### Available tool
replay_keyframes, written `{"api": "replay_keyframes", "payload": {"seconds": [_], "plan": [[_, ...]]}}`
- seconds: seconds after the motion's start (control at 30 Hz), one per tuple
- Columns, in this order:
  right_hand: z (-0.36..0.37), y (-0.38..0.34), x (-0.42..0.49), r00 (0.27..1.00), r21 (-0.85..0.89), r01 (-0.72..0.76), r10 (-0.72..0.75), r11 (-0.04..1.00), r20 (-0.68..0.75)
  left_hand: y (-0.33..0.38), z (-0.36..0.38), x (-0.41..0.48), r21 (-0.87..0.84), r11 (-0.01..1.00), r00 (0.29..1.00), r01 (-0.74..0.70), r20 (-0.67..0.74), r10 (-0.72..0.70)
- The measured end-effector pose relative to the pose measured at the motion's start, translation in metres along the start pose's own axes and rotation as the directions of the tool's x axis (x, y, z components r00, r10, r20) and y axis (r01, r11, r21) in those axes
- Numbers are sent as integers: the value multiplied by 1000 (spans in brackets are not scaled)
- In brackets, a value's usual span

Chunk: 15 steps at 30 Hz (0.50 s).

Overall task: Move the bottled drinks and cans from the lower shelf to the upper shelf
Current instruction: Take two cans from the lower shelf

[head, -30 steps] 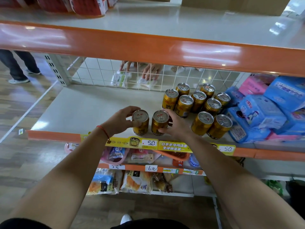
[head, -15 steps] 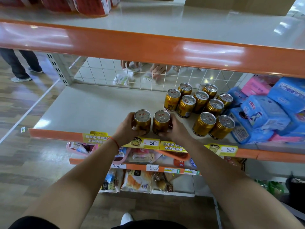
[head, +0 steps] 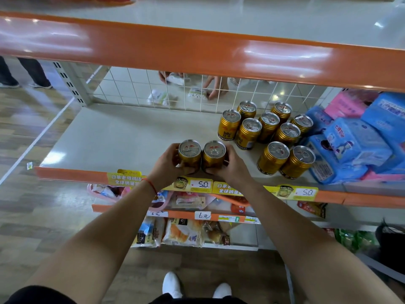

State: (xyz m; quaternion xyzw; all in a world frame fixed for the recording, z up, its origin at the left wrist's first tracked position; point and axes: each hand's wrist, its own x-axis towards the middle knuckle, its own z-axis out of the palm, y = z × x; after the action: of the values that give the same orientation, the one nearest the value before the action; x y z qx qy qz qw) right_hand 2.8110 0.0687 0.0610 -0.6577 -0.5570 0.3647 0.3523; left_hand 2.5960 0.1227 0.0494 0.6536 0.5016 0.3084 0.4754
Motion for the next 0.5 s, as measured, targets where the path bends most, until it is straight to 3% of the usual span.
{"api": "replay_keyframes", "payload": {"seconds": [0.5], "plan": [[-9,-20,-6,997,1,72,-72,997,-10,13,-9,-10,-28,998,998,-55,26,56]]}}
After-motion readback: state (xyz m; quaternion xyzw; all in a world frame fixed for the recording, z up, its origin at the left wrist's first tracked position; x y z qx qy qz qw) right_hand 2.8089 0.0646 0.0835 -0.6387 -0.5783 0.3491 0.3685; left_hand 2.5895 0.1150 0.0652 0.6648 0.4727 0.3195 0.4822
